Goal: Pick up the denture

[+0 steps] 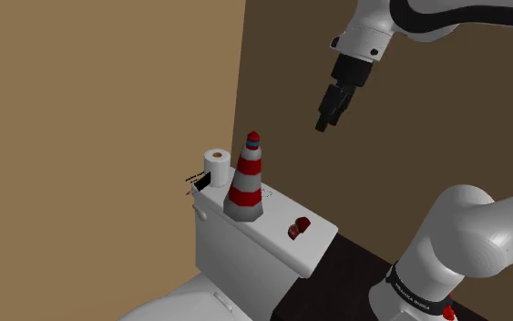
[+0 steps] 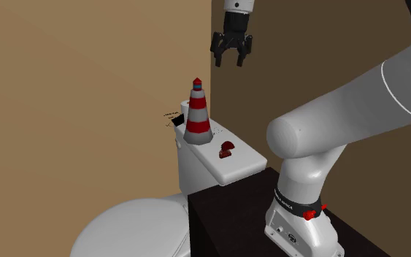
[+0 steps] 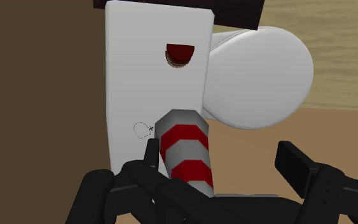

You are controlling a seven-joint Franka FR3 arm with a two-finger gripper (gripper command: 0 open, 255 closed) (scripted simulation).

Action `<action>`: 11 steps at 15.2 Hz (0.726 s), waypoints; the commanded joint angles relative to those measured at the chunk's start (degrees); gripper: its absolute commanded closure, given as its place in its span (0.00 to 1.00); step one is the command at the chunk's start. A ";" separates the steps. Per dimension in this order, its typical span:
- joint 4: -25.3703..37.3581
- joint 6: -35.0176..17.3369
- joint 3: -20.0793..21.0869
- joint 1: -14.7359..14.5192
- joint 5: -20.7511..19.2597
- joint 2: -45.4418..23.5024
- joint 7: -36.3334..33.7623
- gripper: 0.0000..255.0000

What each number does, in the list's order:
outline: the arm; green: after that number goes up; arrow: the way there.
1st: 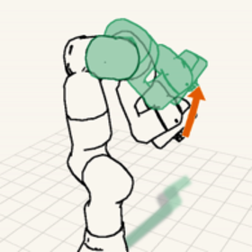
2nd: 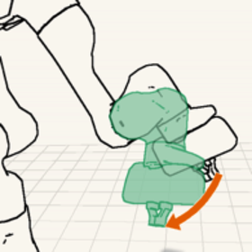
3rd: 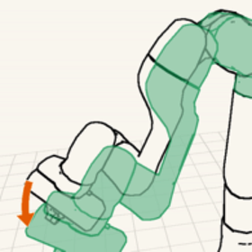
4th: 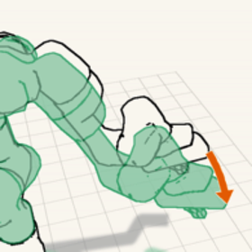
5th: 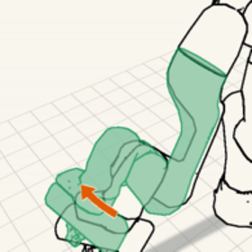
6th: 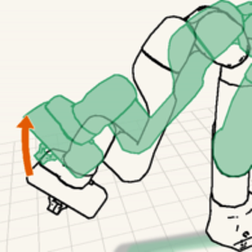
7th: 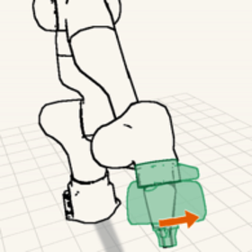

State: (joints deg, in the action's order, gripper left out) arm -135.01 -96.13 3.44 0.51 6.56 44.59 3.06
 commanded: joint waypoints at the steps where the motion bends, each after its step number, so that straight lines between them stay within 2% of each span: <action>1: 0.00 0.00 0.00 0.00 0.00 0.00 0.00 0.00; 11: -20.56 -17.51 3.98 -0.10 0.37 2.90 -2.43 0.00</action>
State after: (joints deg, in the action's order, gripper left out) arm -153.44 -111.72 6.86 0.53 6.76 47.23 1.07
